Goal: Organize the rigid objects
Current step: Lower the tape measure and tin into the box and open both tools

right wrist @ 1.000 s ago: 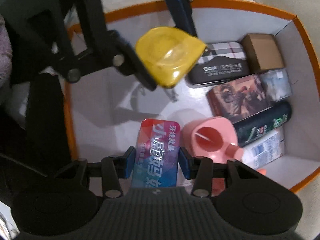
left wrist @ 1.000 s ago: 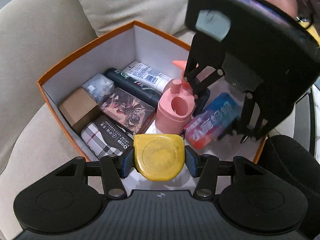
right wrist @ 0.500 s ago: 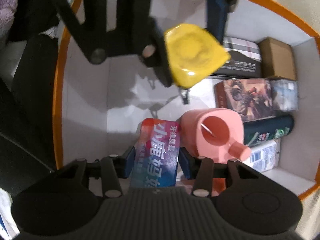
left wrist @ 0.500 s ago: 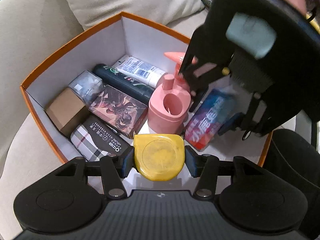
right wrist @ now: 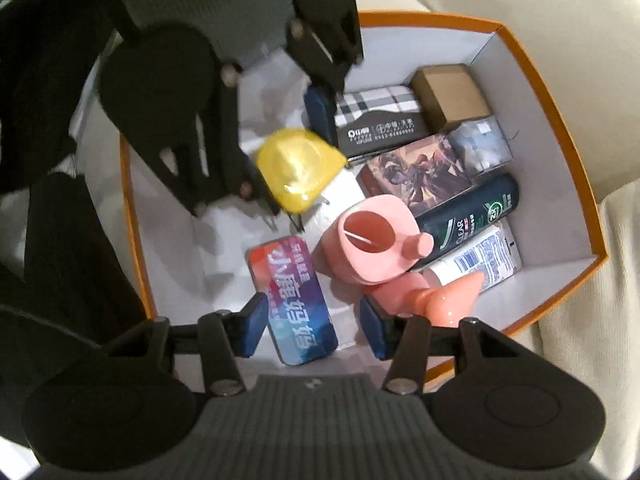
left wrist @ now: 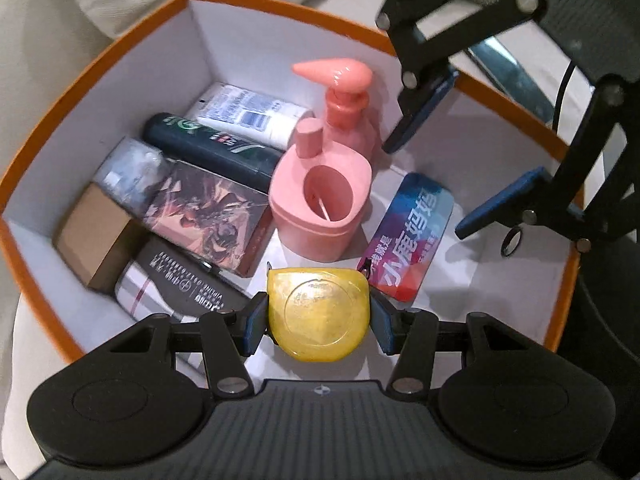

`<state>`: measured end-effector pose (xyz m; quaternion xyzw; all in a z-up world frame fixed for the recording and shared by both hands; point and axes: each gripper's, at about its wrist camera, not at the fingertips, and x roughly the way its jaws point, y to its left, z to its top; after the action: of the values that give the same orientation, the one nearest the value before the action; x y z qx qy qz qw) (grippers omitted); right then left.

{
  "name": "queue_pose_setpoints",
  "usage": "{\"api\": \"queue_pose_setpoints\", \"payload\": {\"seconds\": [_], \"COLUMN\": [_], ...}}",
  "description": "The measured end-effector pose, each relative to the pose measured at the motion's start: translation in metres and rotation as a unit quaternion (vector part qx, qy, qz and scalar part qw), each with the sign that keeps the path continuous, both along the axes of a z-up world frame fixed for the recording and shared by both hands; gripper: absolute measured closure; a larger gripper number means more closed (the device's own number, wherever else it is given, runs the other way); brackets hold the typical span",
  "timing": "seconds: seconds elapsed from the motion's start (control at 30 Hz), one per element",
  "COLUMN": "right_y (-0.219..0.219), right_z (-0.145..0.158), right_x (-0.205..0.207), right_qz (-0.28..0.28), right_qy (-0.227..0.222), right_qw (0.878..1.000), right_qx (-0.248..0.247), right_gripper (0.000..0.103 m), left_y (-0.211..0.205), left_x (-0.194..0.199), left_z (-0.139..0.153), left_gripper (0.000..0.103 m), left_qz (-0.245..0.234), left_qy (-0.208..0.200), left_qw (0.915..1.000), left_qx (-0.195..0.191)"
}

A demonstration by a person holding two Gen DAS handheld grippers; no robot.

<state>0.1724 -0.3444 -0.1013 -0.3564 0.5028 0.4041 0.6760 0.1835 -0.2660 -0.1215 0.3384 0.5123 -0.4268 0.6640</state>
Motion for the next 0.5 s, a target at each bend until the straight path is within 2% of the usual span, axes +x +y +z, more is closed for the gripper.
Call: {"api": "queue_pose_setpoints", "payload": {"seconds": [0.23, 0.4, 0.5], "right_y": [-0.004, -0.006, -0.006], "right_z": [-0.001, -0.005, -0.007], "right_x": [0.0, 0.002, 0.002], "right_qz": [-0.026, -0.042, -0.046], "right_qy": [-0.021, -0.031, -0.029], "right_qw": [0.999, 0.999, 0.998], "right_qx": [0.006, 0.011, 0.014], "right_gripper": [0.05, 0.05, 0.05], "left_y": [-0.018, -0.023, -0.026], "left_x": [-0.004, -0.006, -0.008], "left_z": [-0.016, -0.022, -0.024], "left_gripper": [0.042, 0.042, 0.038], "left_qz": [-0.084, -0.128, -0.142], "left_qy": [-0.019, -0.041, -0.045], "left_qw": [0.9948, 0.9888, 0.9858], "left_qx": [0.053, 0.065, 0.077]}}
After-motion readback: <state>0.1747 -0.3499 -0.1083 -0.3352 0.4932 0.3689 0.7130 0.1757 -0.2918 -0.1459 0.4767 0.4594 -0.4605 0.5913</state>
